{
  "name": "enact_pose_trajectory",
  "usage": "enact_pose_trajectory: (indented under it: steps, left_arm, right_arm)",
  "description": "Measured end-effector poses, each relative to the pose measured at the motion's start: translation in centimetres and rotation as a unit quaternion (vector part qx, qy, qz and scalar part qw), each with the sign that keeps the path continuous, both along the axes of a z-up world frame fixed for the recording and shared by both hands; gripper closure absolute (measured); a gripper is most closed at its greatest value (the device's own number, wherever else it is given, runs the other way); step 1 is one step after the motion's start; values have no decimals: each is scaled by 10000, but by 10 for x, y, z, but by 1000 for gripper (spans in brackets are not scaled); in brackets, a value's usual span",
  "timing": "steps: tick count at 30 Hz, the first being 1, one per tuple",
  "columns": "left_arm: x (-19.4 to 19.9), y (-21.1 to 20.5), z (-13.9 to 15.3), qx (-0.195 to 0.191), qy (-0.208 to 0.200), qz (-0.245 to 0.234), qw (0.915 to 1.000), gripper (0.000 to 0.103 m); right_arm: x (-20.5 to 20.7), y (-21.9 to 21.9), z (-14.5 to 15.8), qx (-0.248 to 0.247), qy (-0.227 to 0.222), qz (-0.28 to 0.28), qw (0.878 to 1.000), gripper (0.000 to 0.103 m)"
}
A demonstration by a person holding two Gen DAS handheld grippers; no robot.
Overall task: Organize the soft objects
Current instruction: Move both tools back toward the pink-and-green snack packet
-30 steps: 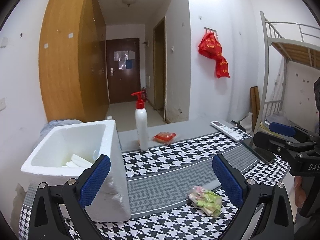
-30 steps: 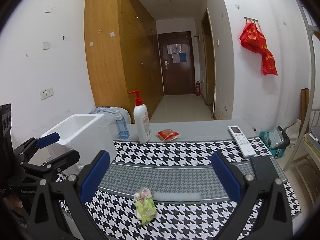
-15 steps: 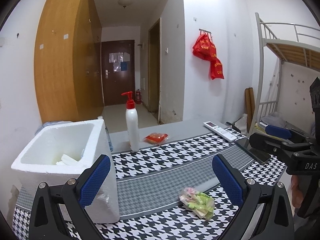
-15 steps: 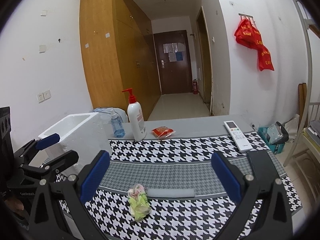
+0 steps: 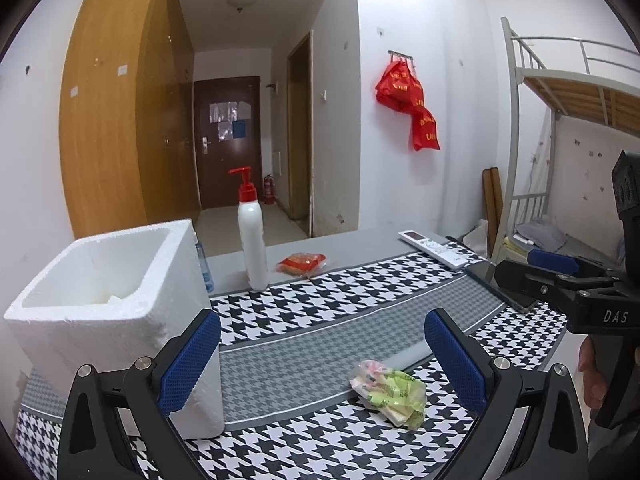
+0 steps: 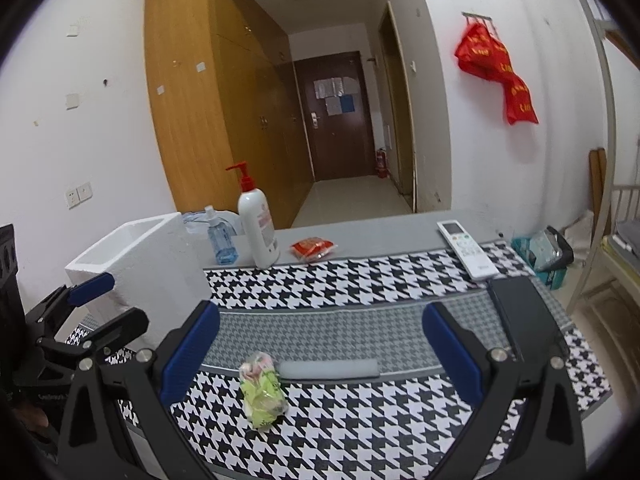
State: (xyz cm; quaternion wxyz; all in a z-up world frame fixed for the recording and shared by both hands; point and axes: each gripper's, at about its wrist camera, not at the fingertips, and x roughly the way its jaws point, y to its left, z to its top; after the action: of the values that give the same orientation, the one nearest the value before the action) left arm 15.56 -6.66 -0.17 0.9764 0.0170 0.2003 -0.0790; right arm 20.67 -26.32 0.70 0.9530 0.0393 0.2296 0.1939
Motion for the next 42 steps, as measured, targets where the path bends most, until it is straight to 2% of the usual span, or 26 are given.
enact_pose_trajectory:
  steps: [11, 19, 36, 42]
  left_arm:
    - [2, -19, -14, 47, 237, -197, 9995, 1]
    - [4, -26, -25, 13, 424, 6, 9991, 1]
    - [18, -49, -55, 79, 1058, 211, 9941, 1]
    - [28, -52, -65, 74, 1318, 273, 9909, 1]
  right_arm:
    - [2, -8, -24, -66, 172, -35, 9998, 1]
    - [1, -10, -28, -212, 123, 116, 9996, 1]
    - [24, -16, -60, -523, 714, 427, 9952, 0]
    - [28, -16, -66, -658, 770, 428, 9939, 1]
